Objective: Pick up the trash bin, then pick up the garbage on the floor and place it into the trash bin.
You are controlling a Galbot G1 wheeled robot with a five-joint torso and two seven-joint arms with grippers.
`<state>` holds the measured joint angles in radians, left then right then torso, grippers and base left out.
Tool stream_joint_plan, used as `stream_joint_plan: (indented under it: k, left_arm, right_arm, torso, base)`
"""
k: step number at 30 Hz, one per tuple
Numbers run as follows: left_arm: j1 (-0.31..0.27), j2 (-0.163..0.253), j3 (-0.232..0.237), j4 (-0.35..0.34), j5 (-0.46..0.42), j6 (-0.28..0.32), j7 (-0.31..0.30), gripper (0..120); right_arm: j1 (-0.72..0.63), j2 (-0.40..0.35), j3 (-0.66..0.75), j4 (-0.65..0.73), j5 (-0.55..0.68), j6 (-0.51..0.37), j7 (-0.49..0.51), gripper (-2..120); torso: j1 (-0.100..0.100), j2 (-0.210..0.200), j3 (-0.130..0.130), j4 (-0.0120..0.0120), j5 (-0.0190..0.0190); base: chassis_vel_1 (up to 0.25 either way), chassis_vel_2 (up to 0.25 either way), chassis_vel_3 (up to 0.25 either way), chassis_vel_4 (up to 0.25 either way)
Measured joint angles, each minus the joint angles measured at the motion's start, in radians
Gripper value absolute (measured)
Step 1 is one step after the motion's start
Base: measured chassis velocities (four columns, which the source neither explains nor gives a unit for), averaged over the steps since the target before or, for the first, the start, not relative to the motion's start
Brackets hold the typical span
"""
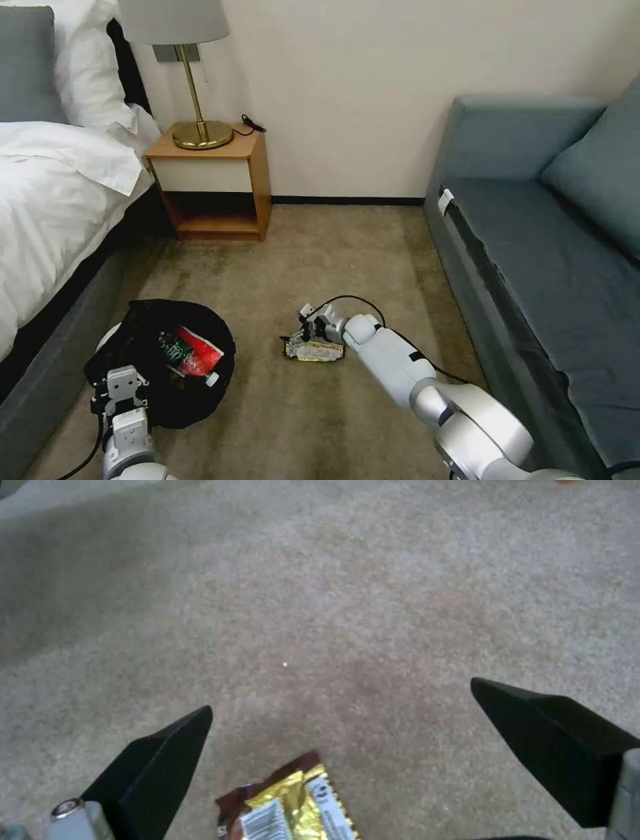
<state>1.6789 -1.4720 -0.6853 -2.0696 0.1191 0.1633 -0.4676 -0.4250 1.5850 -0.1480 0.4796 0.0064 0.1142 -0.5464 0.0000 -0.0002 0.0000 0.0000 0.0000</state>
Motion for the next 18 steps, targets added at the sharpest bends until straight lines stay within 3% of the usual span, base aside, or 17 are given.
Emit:
stream_joint_plan:
  k: [18]
  left_arm:
    - [0.006, -0.003, 0.003, -0.004, 0.005, -0.002, -0.001, 0]
  right_arm:
    - [-0.011, -0.013, 0.003, 0.011, -0.001, 0.0, 0.0, 100]
  torso:
    - [0.0, 0.0, 0.0, 0.0, 0.0]
  base:
    - [-0.013, 0.018, 0.015, -0.014]
